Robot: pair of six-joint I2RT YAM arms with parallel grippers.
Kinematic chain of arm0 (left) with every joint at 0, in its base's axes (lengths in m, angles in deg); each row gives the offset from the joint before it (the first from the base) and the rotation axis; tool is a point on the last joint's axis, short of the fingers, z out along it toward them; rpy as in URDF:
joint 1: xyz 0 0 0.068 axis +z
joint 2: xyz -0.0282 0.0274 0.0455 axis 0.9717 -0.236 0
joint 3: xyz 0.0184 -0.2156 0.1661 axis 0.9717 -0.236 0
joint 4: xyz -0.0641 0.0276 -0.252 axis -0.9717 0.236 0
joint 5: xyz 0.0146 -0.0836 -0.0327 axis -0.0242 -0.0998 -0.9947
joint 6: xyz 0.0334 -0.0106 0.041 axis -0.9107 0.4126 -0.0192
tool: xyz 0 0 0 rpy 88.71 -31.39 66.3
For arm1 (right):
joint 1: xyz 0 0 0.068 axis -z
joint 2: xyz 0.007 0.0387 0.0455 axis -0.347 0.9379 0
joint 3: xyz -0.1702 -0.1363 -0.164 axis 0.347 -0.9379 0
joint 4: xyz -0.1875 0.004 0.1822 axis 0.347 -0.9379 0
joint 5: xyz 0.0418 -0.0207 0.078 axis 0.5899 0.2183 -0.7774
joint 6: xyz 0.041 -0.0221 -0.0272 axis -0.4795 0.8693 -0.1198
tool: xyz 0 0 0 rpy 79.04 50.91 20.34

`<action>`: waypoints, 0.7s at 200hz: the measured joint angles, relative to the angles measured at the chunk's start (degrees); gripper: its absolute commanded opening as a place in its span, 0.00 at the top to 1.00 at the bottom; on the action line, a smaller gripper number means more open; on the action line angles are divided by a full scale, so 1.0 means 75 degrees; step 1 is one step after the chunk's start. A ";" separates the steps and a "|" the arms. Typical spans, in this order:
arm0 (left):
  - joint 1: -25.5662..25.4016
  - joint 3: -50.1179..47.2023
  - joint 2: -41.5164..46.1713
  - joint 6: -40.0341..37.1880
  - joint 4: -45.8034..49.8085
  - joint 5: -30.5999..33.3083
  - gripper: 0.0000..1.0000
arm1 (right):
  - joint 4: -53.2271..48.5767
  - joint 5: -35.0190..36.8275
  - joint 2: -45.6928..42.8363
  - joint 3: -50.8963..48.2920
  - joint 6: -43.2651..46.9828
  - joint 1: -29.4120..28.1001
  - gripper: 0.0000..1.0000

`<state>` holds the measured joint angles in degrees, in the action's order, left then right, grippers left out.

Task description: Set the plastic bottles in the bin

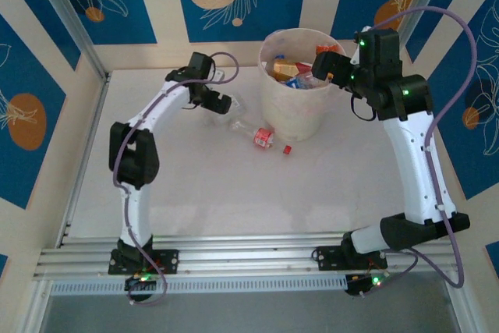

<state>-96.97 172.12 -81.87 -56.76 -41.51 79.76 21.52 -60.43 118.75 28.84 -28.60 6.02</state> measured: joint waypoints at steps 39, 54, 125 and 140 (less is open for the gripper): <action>0.0000 0.1014 -0.0810 -0.0443 0.0560 -0.0012 0.01 | 0.0047 -0.0032 -0.0157 -0.0332 -0.0093 0.0000 0.01; 0.0000 0.1399 -0.1093 -0.0557 0.0720 -0.0009 0.00 | 0.0055 -0.0041 -0.0157 -0.0370 -0.0143 -0.0012 0.01; 0.0000 0.1661 -0.1562 -0.0758 0.1157 -0.0015 0.01 | 0.0219 -0.0114 -0.0187 -0.0452 -0.0230 -0.0044 0.01; 0.0000 0.1705 -0.1644 -0.0761 0.1174 -0.0012 0.01 | 0.0224 -0.0117 -0.0189 -0.0455 -0.0233 -0.0047 0.01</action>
<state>-96.97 184.91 -94.19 -62.46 -32.70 79.67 23.20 -61.30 117.33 25.43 -30.34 5.67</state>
